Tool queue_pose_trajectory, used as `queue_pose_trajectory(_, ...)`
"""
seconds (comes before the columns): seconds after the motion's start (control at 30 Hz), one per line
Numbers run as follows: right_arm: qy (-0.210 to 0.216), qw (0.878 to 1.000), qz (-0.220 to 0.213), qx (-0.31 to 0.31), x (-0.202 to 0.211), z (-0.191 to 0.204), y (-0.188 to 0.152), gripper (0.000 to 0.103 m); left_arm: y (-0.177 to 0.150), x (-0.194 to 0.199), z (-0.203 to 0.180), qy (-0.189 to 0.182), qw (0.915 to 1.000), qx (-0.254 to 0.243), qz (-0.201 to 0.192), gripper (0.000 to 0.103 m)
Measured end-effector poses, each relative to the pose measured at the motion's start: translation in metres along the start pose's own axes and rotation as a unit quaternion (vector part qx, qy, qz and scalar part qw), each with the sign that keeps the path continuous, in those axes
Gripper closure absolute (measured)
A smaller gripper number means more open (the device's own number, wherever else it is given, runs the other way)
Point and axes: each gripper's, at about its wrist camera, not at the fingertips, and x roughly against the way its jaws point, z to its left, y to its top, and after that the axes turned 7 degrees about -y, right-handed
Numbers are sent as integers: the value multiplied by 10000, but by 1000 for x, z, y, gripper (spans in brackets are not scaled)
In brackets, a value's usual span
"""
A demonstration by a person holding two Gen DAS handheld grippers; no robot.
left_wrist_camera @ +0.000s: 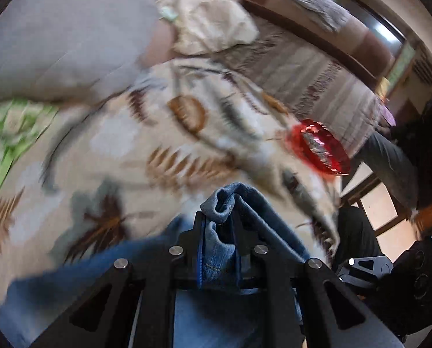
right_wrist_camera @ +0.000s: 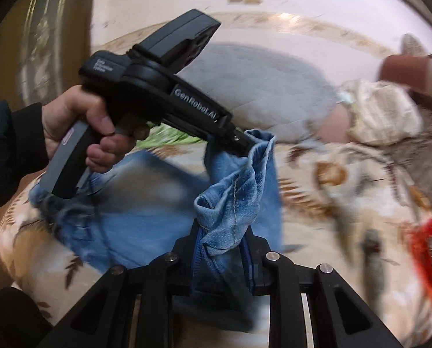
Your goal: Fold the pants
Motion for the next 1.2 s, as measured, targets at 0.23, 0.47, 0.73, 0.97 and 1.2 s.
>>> queue_pose_trajectory(0.23, 994, 9889, 1097, -141, -73, 38, -11, 78, -59, -12, 74, 238, 9947, 927, 379, 87)
queue_pose_trajectory(0.47, 1061, 9850, 1350, -155, -87, 35, -16, 70, -71, 0, 70, 423, 9932, 1072, 185, 75)
queue_pose_trajectory(0.73, 1434, 9865, 777, 159, -10, 14, -4, 19, -76, 68, 22, 1220, 9807, 1353, -714, 11)
queue_pose_trajectory(0.97, 1688, 9832, 599, 347, 10, -55, 24, 11, -104, 81, -15, 1421, 9688, 1768, -996, 6)
queue_pose_trajectory(1.2, 2291, 9482, 917, 1999, -40, -82, 80, 11, -137, 41, -43, 1592, 9594, 2119, -961, 6)
